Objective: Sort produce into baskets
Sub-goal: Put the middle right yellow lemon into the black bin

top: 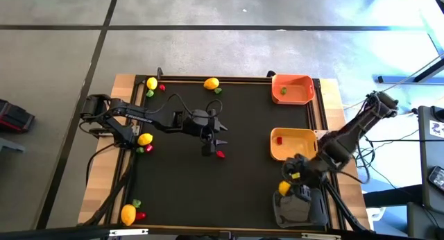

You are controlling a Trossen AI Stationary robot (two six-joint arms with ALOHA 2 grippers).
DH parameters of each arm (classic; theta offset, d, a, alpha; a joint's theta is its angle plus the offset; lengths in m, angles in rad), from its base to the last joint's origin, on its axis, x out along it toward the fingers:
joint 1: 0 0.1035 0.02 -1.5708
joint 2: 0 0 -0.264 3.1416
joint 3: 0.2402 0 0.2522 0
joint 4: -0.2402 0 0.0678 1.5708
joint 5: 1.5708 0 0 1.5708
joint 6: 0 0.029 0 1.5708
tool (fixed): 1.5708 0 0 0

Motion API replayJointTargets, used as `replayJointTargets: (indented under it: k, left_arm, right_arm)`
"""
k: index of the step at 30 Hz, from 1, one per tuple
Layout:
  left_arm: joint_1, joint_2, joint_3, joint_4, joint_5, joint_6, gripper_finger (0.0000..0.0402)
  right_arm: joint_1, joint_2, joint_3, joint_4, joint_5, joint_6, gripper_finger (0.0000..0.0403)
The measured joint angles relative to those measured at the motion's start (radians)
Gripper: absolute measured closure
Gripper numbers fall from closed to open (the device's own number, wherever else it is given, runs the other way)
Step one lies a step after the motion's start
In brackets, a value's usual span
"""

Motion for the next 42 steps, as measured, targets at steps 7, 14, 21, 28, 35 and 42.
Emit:
replayJointTargets:
  k: [7, 14, 21, 28, 35, 42]
  left_arm:
    - [0.0, 0.0, 0.0, 0.001, 0.0, 0.0, 0.0137]
    - [0.0, 0.0, 0.0, 0.003, 0.0, 0.007, 0.0137]
    - [0.0, 0.0, 0.0, 0.003, 0.0, 0.014, 0.0137]
    - [0.0, 0.0, 0.0, 0.003, 0.0, 0.014, 0.0137]
    - [0.0, 0.0, 0.0, 0.003, 0.0, 0.01, 0.0137]
    - [0.0, 0.0, 0.0, 0.003, 0.0, 0.009, 0.0137]
  right_arm:
    - [0.152, 0.035, -0.018, -0.017, 0.035, 0.293, 0.0313]
    - [0.269, 0.116, -0.04, -0.017, 0.006, 0.48, 0.0313]
    - [0.306, 0.208, -0.04, -0.02, -0.015, 0.511, 0.0313]
    - [0.303, 0.305, -0.04, -0.061, -0.098, 0.484, 0.0313]
    - [0.303, 0.328, -0.037, -0.075, -0.149, 0.5, 0.0268]
    - [0.303, 0.328, -0.043, -0.132, -0.212, 0.498, 0.0183]
